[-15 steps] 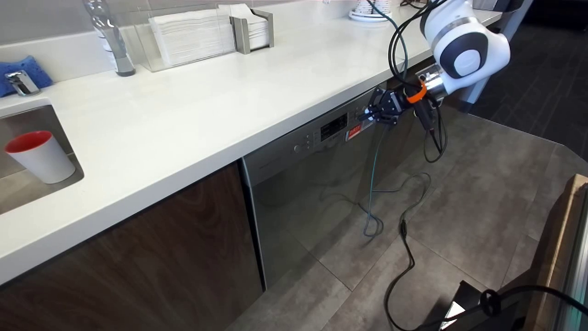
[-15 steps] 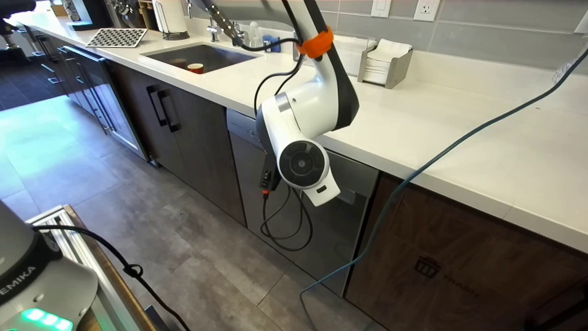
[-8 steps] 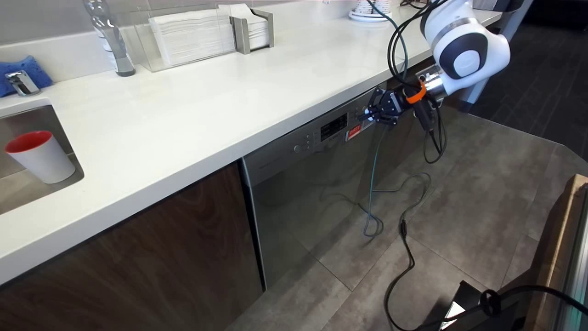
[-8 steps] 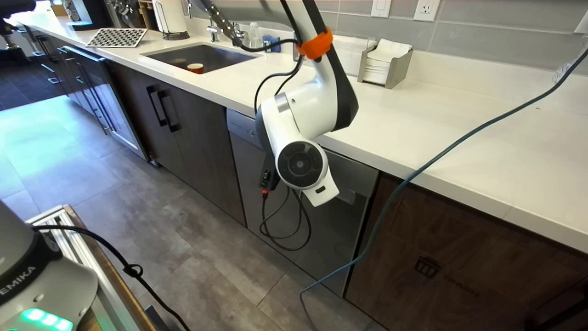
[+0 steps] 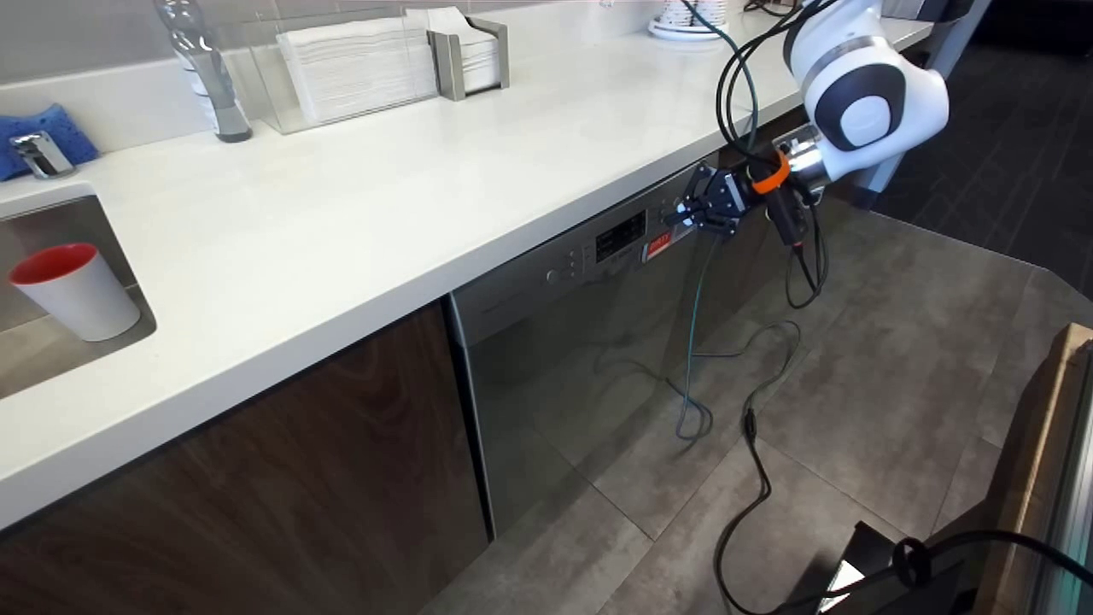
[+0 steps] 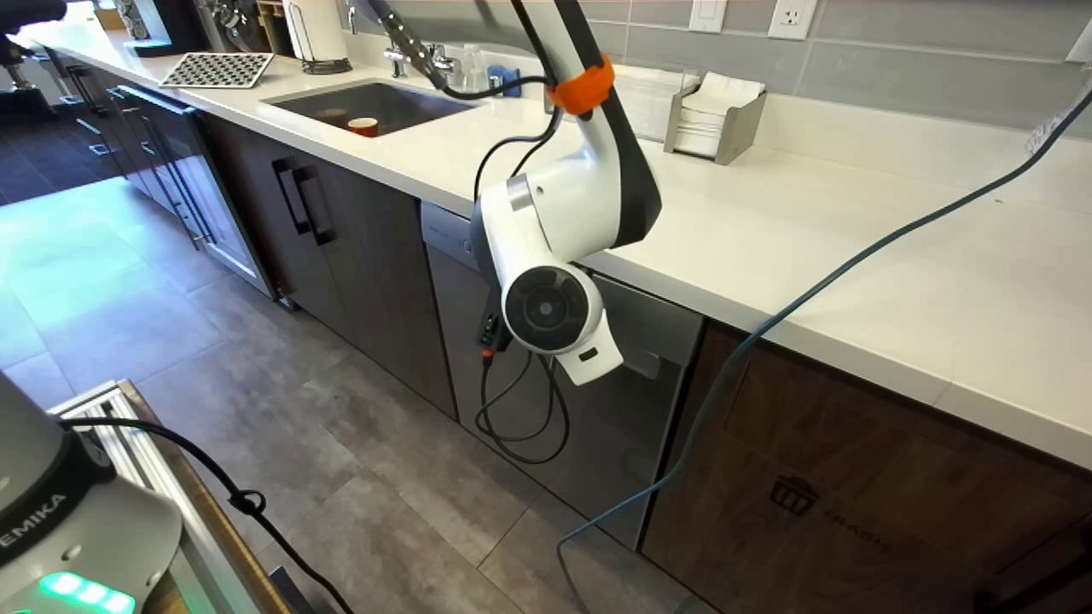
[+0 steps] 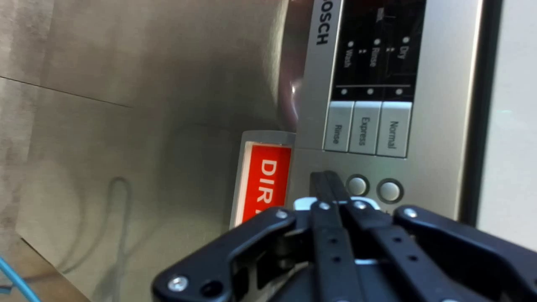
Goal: Press a button on the dishwasher
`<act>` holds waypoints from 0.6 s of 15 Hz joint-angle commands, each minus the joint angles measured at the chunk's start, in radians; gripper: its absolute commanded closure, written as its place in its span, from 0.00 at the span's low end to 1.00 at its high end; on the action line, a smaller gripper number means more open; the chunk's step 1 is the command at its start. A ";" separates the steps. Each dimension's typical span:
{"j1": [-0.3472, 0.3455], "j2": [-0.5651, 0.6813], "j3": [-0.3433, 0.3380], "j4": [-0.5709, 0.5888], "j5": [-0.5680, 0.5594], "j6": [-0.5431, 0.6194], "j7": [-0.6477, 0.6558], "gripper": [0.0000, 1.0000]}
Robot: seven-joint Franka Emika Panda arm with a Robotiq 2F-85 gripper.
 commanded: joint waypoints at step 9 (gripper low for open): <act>0.067 0.038 -0.005 0.021 0.269 -0.040 -0.017 1.00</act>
